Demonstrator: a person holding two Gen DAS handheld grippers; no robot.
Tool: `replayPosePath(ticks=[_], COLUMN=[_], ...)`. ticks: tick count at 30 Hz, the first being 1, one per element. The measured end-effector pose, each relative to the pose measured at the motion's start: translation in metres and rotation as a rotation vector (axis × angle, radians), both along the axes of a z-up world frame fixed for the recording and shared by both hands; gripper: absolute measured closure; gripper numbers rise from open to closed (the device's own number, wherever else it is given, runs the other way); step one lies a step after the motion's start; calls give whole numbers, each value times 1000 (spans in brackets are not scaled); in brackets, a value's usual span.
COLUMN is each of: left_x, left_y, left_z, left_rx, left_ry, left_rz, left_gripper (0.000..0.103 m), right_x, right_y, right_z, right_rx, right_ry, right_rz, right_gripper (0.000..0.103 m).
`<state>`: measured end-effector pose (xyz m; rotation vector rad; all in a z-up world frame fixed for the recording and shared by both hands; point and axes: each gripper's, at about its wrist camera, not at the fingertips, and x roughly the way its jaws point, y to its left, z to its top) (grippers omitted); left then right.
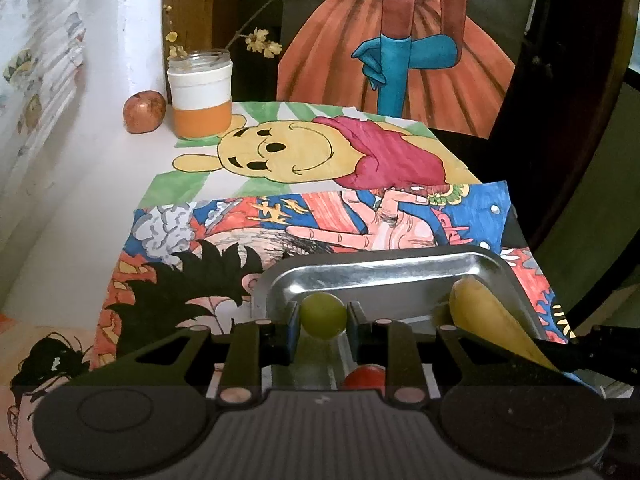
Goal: Organize fruits
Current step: 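Open the left tool to release the grape while the right tool releases the banana onto the tray, then lift both open tools away from the metal tray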
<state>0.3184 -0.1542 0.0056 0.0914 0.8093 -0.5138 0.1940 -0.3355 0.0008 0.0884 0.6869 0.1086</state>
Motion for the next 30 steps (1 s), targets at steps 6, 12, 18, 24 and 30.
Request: replayPosePath(ticks=[6,12,18,24,30], left_x=[2,3,3,-2,-13], left_y=[1,2,3,7,15], left_z=[-3,-6,-6,2,13], left_rx=[-2,-2,-13,-22,-49], left_ry=[15,32,58,45,9], left_rz=[8,10,17,31,70], left_gripper=[76,75,75,68,32], right_x=[0,-2,-5,-11,-17], right_y=[0,1,1,3,2], right_z=[0,2,5,9,15], right_rx=[2,4,-3,-5,-7], right_ry=[-1,-9,-19,-34,-50], right_rz=[1,-4,-12,-24,-39], right_gripper=[69,68,64,56,44])
